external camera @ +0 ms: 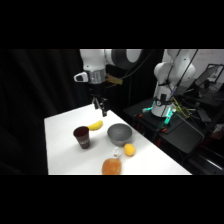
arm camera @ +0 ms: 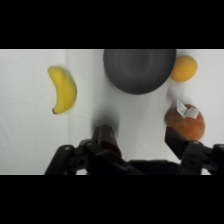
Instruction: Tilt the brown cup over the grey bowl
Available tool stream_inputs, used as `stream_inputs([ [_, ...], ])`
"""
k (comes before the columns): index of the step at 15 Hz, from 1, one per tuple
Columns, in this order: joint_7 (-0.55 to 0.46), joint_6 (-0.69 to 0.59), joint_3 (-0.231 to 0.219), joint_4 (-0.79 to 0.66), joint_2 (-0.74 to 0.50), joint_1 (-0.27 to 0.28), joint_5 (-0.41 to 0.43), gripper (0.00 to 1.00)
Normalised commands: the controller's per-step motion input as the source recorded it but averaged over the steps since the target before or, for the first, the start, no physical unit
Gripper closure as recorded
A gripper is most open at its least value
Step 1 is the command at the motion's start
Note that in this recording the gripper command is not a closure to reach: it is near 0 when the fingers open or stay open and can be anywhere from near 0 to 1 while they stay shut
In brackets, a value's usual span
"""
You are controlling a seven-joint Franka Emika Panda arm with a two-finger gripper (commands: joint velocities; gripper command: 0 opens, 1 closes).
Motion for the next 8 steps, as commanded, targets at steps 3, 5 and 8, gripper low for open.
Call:
stream_inputs([
  [3, -0.04, 0.02, 0.029, 0.11, 0.08, -0.011, 0.031, 0.00],
  [5, -0.14, 0.09, 0.042, 0.42, 0.34, -0.011, 0.098, 0.00],
  [8, -0.10, 0.21, 0.030, 0.53, 0.48, -0.015, 0.061, 0.00],
])
